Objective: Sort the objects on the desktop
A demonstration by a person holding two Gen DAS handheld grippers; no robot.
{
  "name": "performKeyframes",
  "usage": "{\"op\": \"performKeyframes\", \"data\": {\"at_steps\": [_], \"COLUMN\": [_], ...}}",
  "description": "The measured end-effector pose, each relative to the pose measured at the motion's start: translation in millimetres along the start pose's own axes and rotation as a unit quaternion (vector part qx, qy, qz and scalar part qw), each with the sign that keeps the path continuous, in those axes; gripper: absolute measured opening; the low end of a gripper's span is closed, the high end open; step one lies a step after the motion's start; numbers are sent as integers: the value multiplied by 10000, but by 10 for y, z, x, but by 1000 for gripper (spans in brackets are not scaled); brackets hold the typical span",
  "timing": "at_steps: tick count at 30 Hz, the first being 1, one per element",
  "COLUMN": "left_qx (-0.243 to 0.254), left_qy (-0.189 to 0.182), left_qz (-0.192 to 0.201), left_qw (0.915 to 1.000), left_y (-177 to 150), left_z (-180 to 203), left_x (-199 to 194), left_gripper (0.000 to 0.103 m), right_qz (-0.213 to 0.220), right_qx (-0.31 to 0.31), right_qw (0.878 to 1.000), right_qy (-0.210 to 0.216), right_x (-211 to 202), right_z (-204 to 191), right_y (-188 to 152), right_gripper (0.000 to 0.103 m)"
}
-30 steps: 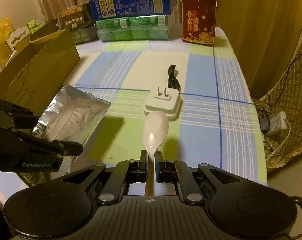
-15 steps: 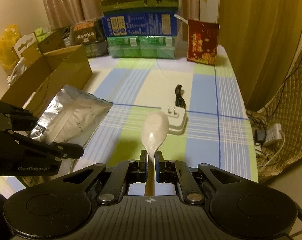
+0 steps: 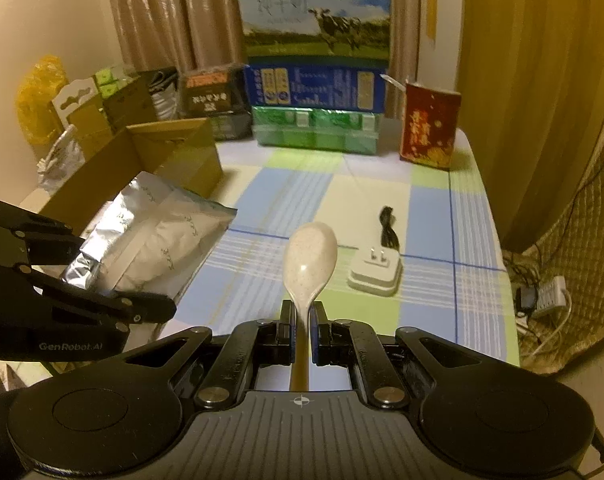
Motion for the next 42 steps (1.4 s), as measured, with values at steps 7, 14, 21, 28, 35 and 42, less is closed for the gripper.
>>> {"op": "performKeyframes", "data": {"at_steps": [7,14,21,28,35,42], "left_qx": [-92,-208,-313,-477,-609,-715], "left_qy": [99,127,230,309,417,618], "left_qz": [138,229,304,372,438,500], "left_qw": [9998,9994,9988,9977,9963,9943], "left_y": [-91,-181,-248,-340,-371,-361], "left_z": [-187,-389,-615,-857,-1115,-1428], "left_x": [-255,-474,-661,-829,-981,-1135], "left_gripper": [37,37,37,37,37,37], "right_qz": [96,141,179,195,256,343], "right_qx": [-137,-289,-436,-571,-657,-745], "right_qw": [9998,9993,9984,9972,9957,9937], "right_qy": [107,210,299,444,602,766], "right_x": [-57,-70,-52,16,63,121], "right_z": [-232,-474,-692,-942,-1159,-1406], "right_y": [98,179,250,317,450,631], "right_gripper": [4,4,4,4,4,4]}}
Point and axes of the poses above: each gripper's, at about its wrist camera, not at the fingertips, and x roughly the way its jaws point, z to its right, y to its top, the point moved 4 cm from there along x, roughly the way its jaws point, and after that the axes turned 10 degrees about -x, right-handed, at the moved point
